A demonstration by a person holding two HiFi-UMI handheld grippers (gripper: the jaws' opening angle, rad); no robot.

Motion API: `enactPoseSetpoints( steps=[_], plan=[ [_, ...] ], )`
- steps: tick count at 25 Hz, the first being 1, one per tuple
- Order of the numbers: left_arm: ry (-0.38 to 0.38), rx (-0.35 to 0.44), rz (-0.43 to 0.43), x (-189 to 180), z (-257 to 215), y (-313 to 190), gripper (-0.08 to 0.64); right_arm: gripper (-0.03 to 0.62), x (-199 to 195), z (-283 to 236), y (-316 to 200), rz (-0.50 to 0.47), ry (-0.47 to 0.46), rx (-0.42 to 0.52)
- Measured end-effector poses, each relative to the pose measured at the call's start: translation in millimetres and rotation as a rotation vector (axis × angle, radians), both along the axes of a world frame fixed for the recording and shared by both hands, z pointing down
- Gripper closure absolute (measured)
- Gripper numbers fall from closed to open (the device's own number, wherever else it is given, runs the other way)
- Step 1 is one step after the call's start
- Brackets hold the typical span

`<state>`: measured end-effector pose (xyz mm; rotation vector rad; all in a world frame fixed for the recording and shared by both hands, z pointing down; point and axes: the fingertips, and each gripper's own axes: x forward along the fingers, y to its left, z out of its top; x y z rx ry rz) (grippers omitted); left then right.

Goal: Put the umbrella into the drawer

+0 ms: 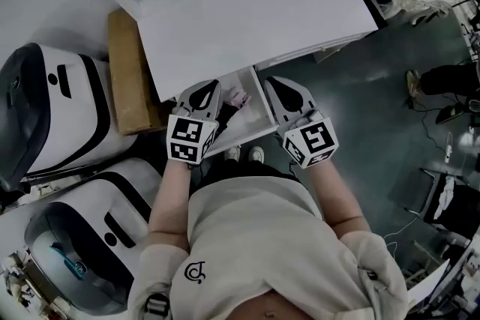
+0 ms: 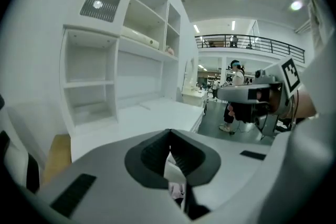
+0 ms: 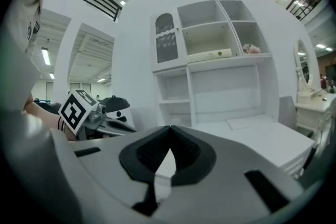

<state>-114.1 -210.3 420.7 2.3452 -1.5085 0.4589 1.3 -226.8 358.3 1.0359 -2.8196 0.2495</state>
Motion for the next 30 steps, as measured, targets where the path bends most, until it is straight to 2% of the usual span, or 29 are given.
enactPoseSetpoints(
  steps=[5, 10, 13, 18, 22, 30],
  plan=[
    [0.069, 0.190, -0.020, -8, -87, 4, 0.549, 0.586, -12, -48, -2, -0.036, -0.042, 0.107],
    [0.074, 0.328, -0.053, -23, -145, 23, 0.548, 0.586, -23, -88, 4, -0.084, -0.065, 0.193],
    [0.069, 0.383, -0.093, -39, -166, 34, 0.548, 0.586, -29, -106, 8, -0.118, -0.067, 0.243],
    [0.061, 0.420, -0.184, -66, -176, 51, 0.548, 0.586, -38, -117, 17, -0.173, -0.064, 0.281],
    [0.058, 0.418, -0.227, -77, -174, 60, 0.548, 0.588, -45, -116, 22, -0.196, -0.069, 0.285],
    [0.062, 0.413, -0.214, -74, -173, 64, 0.548, 0.588, -53, -116, 28, -0.211, -0.069, 0.282]
  ],
)
